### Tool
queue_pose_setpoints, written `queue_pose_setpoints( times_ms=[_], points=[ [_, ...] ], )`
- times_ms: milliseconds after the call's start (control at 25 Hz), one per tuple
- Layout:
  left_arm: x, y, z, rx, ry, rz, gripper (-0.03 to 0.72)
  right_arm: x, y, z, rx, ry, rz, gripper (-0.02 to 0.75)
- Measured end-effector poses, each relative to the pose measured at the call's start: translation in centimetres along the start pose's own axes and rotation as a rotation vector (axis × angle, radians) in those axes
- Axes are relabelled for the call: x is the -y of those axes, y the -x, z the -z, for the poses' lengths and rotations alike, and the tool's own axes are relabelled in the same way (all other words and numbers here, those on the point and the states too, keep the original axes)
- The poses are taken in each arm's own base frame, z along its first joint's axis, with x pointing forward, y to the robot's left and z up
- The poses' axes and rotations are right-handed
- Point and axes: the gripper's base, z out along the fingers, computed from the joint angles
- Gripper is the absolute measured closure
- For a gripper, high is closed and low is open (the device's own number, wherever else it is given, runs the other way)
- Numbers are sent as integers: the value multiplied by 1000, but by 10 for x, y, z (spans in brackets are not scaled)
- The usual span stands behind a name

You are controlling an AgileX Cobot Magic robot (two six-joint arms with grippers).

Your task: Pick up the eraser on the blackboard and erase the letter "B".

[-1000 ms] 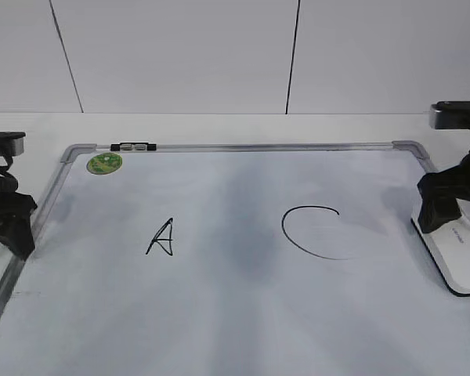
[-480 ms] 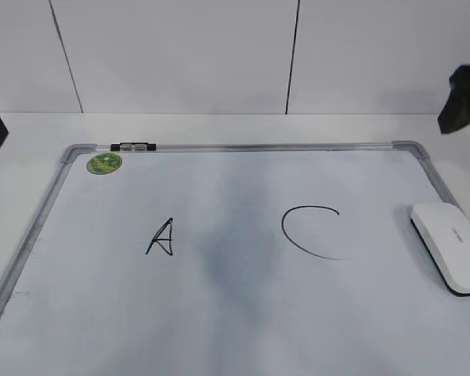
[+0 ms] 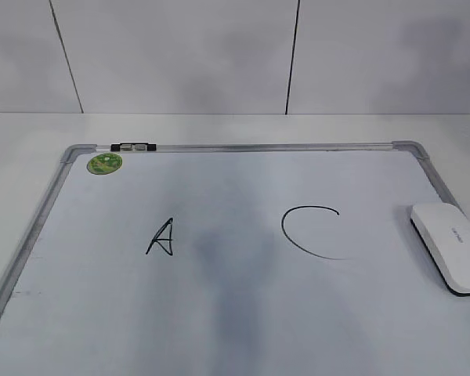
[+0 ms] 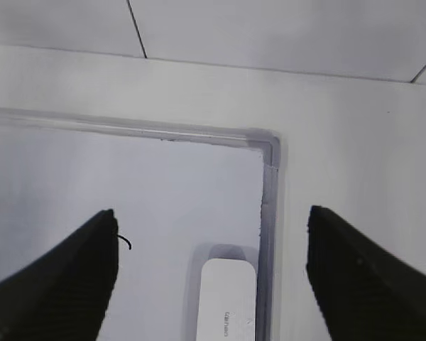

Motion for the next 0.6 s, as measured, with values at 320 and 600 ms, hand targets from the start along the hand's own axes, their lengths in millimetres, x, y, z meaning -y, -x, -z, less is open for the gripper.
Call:
queue_pose_setpoints(
  times_ms=[320,600],
  points=[
    [5,-3,53,162,14,-13,168,-7,-2,60,158,49,17,103],
    [10,-7,92,310,24,-18,169,-11,-12,102,270,50,47,121]
  ],
)
